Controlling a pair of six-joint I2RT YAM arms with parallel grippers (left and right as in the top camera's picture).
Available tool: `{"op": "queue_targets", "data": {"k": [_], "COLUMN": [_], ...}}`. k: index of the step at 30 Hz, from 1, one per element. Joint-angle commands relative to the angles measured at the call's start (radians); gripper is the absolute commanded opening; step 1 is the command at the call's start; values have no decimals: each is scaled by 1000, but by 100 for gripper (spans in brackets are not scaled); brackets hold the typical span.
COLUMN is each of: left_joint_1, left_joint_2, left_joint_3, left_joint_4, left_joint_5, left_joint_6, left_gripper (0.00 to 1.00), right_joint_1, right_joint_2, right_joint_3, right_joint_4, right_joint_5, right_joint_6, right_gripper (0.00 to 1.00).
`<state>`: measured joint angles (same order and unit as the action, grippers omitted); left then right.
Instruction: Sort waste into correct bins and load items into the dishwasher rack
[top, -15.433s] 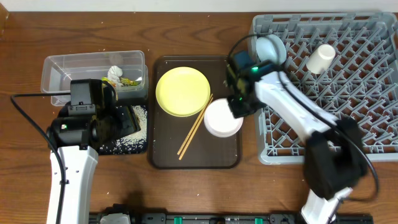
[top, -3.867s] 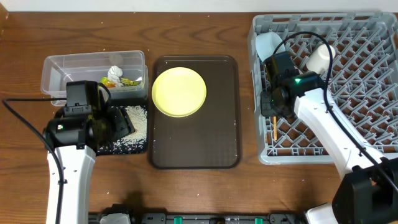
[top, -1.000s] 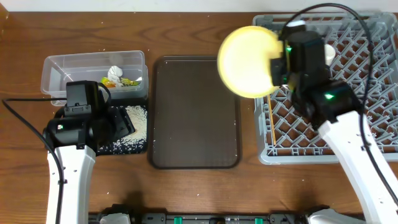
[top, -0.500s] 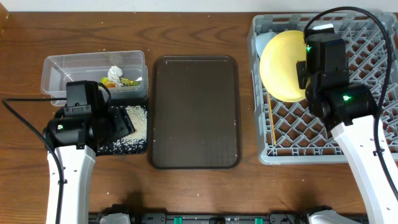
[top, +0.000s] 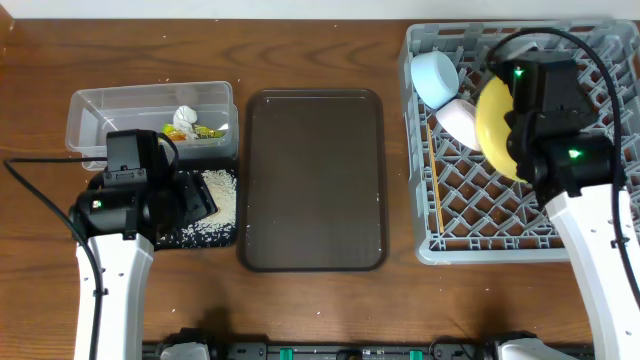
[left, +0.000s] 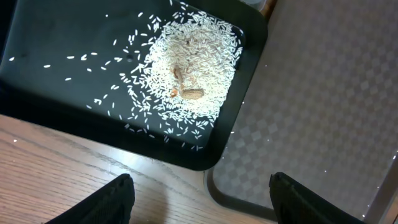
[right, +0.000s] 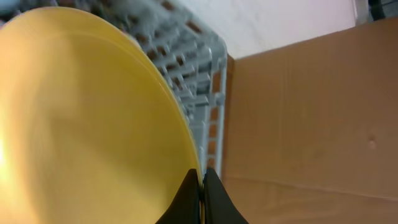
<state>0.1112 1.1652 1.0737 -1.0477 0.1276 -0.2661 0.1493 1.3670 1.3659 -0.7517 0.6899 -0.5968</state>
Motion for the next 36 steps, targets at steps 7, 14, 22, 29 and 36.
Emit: {"op": "queue_targets", "data": {"k": [7, 14, 22, 29, 36], "left_joint_1": [5, 5, 5, 5, 5], "left_joint_2": [4, 4, 4, 4, 4], "left_joint_3": [-4, -4, -4, -4, -4], "left_joint_4": [-3, -7, -7, -7, -7], "left_joint_5": [-5, -5, -5, -5, -5], "left_joint_6": [-10, -10, -10, -10, -10], "left_gripper": [72, 72, 72, 72, 73], "right_joint_1": [-119, -167, -182, -182, -182], "right_joint_2": [-20, 11, 45, 48, 77], "right_joint_3": [6, 5, 5, 2, -6], "right_joint_4": [-15, -77, -29, -68, -109], "right_joint_5": [-15, -95, -26, -26, -25], "right_joint_6": [-125, -122, -73, -27, 2], "right_gripper": [1, 1, 1, 1, 1]}}
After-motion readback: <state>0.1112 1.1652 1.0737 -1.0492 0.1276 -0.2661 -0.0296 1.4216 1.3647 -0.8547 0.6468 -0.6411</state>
